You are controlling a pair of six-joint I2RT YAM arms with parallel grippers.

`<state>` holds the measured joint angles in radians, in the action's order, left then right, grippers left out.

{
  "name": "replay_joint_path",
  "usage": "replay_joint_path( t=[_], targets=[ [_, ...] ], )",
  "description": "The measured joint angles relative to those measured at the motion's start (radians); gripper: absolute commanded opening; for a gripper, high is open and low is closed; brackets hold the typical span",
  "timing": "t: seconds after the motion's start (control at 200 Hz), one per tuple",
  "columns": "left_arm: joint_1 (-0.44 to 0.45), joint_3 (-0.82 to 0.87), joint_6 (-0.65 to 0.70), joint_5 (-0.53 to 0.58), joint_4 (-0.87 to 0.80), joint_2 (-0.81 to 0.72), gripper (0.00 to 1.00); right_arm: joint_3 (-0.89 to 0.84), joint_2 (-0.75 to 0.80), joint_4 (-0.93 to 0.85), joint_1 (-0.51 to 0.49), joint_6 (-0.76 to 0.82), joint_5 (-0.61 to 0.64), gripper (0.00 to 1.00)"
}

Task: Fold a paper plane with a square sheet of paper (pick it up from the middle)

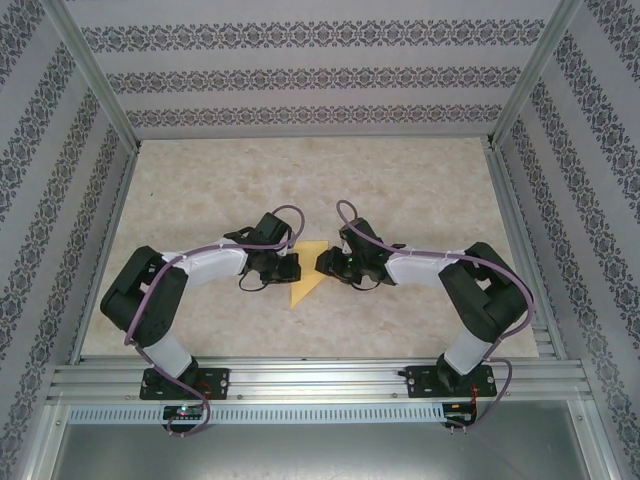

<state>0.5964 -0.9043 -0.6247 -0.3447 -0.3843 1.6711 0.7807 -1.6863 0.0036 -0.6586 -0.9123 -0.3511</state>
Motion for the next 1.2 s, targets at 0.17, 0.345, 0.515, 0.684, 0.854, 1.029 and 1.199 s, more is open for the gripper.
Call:
replay_joint_path(
  t=[0.17,0.345,0.515,0.684,0.854,1.029,1.199],
  targets=[
    [0.000,0.006,0.004,0.015,0.000,0.017,0.08,0.000,-0.023,0.022,-0.007,-0.007,-0.020,0.43],
    [0.000,0.010,0.004,0.019,0.000,0.018,0.08,0.006,-0.034,0.039,-0.007,-0.010,-0.037,0.42],
    [0.000,0.018,0.004,0.023,0.001,0.018,0.09,0.018,-0.035,0.049,-0.009,-0.008,-0.055,0.40],
    [0.000,0.025,0.003,0.023,0.002,0.016,0.14,0.050,-0.050,0.053,-0.009,0.014,-0.076,0.33],
    [0.000,0.043,-0.002,0.038,0.009,-0.029,0.24,0.080,-0.075,0.049,-0.020,0.039,-0.090,0.25],
    [0.001,0.083,-0.013,0.061,0.018,-0.128,0.38,0.092,-0.085,0.037,-0.023,0.050,-0.096,0.19],
    [0.040,0.139,-0.018,0.119,0.018,-0.239,0.42,0.101,-0.085,0.023,-0.023,0.050,-0.095,0.18]
  ],
)
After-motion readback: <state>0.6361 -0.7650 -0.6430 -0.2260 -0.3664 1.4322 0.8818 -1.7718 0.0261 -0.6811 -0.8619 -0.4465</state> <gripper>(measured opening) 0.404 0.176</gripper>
